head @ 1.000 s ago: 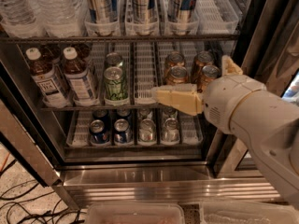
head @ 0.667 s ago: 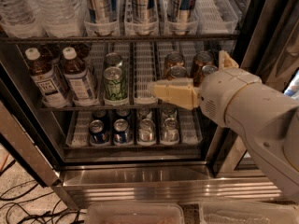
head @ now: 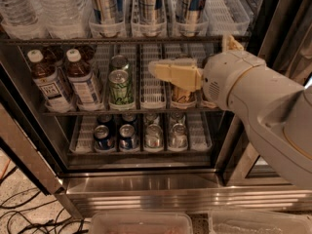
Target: Pick redbull can from top shelf of fridge
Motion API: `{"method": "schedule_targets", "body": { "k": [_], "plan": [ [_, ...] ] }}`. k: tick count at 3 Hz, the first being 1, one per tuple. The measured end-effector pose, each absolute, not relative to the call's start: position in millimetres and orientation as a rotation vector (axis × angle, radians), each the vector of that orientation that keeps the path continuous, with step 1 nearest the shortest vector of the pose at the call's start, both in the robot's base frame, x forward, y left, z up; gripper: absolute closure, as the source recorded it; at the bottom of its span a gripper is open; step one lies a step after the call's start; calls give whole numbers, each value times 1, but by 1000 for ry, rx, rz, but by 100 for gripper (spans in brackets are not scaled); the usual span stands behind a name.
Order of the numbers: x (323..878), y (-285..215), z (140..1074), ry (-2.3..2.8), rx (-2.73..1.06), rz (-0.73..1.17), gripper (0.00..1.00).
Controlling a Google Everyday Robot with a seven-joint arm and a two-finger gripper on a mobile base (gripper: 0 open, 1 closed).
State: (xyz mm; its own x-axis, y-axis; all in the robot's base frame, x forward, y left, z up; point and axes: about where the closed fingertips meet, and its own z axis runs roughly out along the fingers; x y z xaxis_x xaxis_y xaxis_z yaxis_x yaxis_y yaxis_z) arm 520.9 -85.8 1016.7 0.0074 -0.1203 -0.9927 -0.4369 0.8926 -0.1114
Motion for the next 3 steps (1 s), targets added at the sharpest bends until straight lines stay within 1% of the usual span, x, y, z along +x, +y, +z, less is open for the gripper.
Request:
{"method": "schedule_targets", "body": {
  "k": [1, 2, 3],
  "plan": [
    [527, -68, 1011, 1534, -469, 349, 0],
    [527, -53, 1002, 1529, -508, 394, 0],
    [526, -48, 1003, 1525, -545, 376, 0]
  ]
}}
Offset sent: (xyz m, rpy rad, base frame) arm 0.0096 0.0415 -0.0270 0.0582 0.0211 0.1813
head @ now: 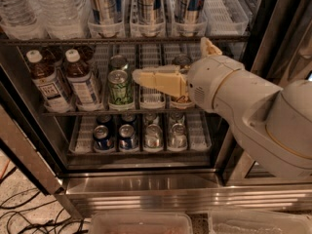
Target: Pick redbull can from top shelf of fridge
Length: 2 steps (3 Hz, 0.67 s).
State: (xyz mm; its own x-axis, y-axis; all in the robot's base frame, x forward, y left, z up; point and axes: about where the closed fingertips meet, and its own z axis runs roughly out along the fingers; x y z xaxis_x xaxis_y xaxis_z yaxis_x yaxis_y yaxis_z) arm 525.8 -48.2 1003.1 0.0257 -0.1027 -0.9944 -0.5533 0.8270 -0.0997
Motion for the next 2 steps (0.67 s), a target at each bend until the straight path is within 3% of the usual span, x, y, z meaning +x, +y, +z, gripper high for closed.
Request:
{"method": "schedule_targets", "body": {
  "k": [2],
  "plan": [
    [532, -52, 1037, 1504, -505, 340, 0]
  ]
}}
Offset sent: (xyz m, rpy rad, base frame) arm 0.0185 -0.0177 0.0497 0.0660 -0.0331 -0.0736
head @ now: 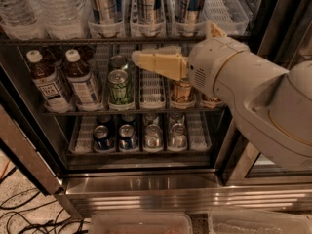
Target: Pick redbull can from top shelf of fridge
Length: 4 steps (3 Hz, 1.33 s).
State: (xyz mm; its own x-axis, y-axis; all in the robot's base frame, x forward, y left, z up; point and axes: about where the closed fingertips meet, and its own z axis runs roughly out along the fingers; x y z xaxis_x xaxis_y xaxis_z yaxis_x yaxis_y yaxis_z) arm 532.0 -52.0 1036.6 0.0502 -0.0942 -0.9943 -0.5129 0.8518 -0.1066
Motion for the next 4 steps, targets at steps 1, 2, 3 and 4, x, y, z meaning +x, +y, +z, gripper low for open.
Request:
{"method": "schedule_targets", "body": {
  "k": [1, 2, 3, 4],
  "plan": [
    [527, -54, 1032, 1519, -526, 301, 0],
    [530, -52, 1029, 1521, -547, 267, 0],
    [537, -50, 1031, 1504, -553, 259, 0],
    [546, -54, 1040, 1474, -521, 258, 0]
  ]
}}
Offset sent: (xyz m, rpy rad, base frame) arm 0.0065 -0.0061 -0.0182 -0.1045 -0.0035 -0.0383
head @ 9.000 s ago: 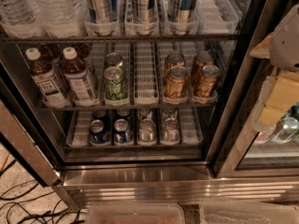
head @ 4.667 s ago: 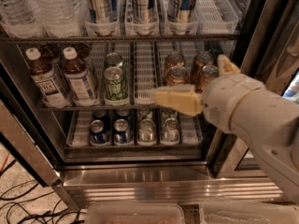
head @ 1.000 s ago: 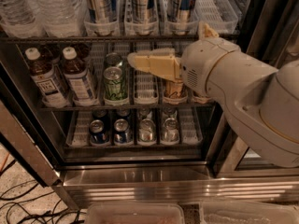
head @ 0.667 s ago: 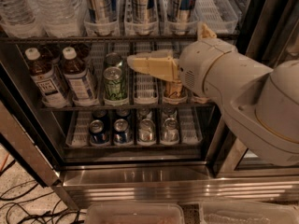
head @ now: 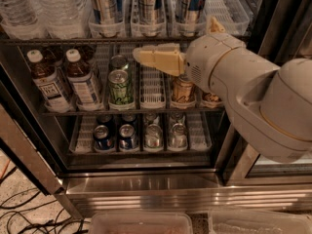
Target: Pick redbull can from top shelf of fridge
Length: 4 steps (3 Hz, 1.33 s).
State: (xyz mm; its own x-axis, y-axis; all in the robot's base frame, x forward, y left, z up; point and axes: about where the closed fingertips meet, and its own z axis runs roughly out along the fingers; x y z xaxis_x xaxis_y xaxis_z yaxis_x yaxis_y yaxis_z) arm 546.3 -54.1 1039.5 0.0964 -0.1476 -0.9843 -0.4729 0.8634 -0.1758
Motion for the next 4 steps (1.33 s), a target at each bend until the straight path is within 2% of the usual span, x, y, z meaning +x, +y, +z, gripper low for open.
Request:
{"method": "schedule_targets", "body": {
  "k": [2, 3, 4],
  "plan": [
    [560, -47, 1049, 1433, -462, 254, 0],
    [560, -47, 1049, 1433, -462, 254, 19],
    [560, -47, 1049, 1433, -462, 254, 41]
  ]
}}
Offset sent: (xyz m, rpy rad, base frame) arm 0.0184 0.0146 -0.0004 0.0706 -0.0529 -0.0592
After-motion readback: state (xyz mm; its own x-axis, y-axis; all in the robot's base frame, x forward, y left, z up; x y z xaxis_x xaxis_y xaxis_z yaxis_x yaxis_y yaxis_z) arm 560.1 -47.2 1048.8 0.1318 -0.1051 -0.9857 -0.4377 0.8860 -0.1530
